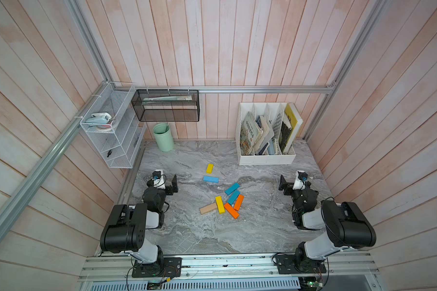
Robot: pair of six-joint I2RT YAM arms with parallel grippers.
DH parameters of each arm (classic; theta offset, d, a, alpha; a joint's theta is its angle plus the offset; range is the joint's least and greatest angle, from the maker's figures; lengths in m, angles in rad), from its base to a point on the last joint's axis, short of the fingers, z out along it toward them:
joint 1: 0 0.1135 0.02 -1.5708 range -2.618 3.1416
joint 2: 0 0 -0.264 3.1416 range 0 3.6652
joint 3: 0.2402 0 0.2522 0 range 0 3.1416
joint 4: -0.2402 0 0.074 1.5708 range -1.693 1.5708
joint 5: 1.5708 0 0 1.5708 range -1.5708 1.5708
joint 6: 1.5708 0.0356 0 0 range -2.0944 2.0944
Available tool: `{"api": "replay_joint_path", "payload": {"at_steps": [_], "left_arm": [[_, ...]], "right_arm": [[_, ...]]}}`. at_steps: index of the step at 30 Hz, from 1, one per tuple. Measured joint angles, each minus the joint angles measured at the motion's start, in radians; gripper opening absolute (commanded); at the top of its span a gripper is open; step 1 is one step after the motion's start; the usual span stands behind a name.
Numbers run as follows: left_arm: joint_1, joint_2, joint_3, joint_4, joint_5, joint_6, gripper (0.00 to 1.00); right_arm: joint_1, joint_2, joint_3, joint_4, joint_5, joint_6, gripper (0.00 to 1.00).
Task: Assemble a giraffe with building blocks
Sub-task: Pick up the building block from the center of the board.
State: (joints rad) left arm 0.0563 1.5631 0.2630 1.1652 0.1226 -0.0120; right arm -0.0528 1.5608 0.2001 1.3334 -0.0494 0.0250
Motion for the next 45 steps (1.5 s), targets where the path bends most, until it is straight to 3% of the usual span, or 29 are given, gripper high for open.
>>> {"api": "replay_joint_path", "payload": {"at_steps": [16,22,27,33,37,39,40,41,43,45], "left_arm": [[0.005,-0.045,0.000,-0.046,-0.048,-0.019,1.00],[-0.066,-0.392,0.108,-0.343,-0.175,-0.049,1.00],[-0.083,-0.488,0.371,-0.578,-0.071,-0.208,1.00],[-0.166,-0.315,0.705,-0.791,0.212,-0.270,1.00],[-0.187,-0.047,0.967,-0.942,0.377,-0.285,1.00],[-0.199,0.066,1.075,-1.049,0.392,-0.276,0.96],[-0.211,0.121,1.140,-1.128,0.381,-0.262,0.93],[-0.226,0.175,1.212,-1.209,0.358,-0.244,0.86],[-0.266,0.288,1.392,-1.381,0.300,-0.202,0.69],[-0.309,0.411,1.603,-1.543,0.232,-0.148,0.66]], "right_arm": [[0.023,-0.030,0.000,-0.027,0.035,-0.012,0.98],[0.241,-0.248,0.069,-0.207,0.217,-0.104,0.98],[0.471,-0.336,0.214,-0.369,0.431,-0.140,0.98],[0.704,-0.234,0.613,-0.794,0.564,-0.243,0.98],[0.763,-0.158,0.719,-0.965,0.595,-0.265,0.98],[0.762,-0.136,0.740,-1.056,0.607,-0.236,0.92],[0.758,-0.127,0.759,-1.119,0.604,-0.206,0.79],[0.752,-0.119,0.785,-1.185,0.592,-0.167,0.73],[0.731,-0.103,0.856,-1.306,0.563,-0.080,0.68],[0.720,-0.093,0.918,-1.387,0.554,-0.024,0.65]]}}
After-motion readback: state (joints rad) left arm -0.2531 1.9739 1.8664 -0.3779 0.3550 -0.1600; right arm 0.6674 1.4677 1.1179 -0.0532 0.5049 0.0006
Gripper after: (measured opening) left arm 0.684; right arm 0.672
